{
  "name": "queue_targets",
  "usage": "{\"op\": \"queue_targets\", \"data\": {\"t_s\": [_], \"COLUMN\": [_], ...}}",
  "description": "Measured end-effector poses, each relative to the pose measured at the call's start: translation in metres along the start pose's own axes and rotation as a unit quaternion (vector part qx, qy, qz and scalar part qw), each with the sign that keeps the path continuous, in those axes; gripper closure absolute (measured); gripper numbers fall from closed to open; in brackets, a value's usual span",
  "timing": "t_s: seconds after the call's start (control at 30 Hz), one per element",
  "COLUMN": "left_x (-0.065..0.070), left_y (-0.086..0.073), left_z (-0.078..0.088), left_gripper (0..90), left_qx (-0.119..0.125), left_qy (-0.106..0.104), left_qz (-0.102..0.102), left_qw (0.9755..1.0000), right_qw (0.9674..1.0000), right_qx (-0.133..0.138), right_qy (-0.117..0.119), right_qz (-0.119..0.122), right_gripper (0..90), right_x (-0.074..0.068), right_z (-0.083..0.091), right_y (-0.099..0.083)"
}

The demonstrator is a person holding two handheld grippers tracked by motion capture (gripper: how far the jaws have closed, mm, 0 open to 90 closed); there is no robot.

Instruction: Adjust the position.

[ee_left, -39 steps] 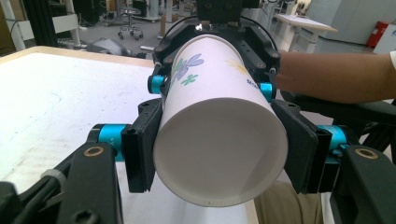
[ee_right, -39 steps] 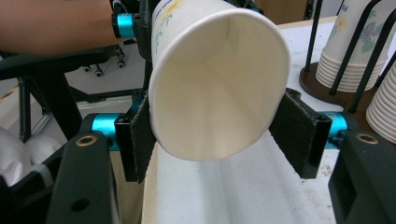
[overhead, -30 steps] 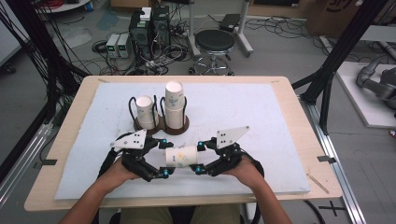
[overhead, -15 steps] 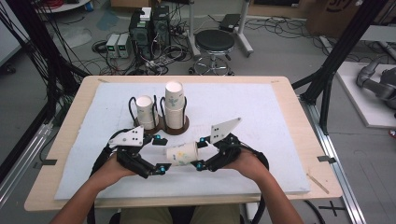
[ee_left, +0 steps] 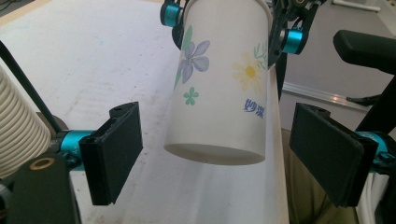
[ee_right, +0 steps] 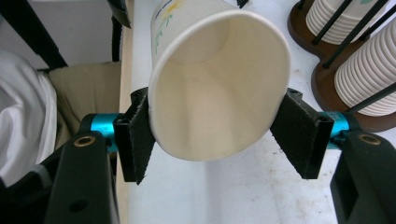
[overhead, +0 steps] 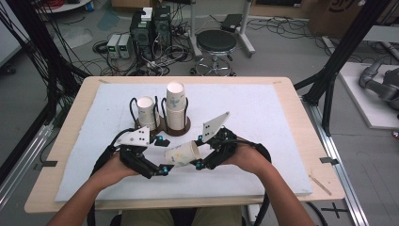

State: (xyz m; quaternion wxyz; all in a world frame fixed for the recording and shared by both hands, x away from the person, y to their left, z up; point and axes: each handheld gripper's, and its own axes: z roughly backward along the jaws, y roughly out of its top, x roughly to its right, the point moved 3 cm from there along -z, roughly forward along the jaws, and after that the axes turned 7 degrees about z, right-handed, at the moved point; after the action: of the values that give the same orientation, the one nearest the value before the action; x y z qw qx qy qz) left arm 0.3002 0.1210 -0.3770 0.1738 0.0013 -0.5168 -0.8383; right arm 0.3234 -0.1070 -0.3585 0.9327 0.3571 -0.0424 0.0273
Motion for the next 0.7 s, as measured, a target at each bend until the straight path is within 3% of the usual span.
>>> {"op": "queue_targets", "data": {"t_s": [0.23,0.53,0.7], "left_x": [0.000,0.001,0.002], "left_y": [0.002,0.004,0.005], "left_z": [-0.002,-0.006,-0.008], "left_gripper": [18.1,19.3,19.5], "left_qx": [-0.021,-0.044,-0.052], "left_qy": [0.004,0.001,0.001], "left_qz": [-0.012,-0.021,-0.024], "left_qw": [0.9997,0.9988,0.9984], "right_qw": [0.9988,0.9943,0.9931], "right_qx": [-0.045,-0.098,-0.107], "right_qy": [0.002,0.008,0.009], "right_qz": [0.018,0.043,0.047], "right_gripper": [34.9,34.8,34.9], "right_x": [0.001,0.001,0.000], "right_z": [-0.003,-0.006,-0.006], "right_y": [0.011,0.021,0.026]}}
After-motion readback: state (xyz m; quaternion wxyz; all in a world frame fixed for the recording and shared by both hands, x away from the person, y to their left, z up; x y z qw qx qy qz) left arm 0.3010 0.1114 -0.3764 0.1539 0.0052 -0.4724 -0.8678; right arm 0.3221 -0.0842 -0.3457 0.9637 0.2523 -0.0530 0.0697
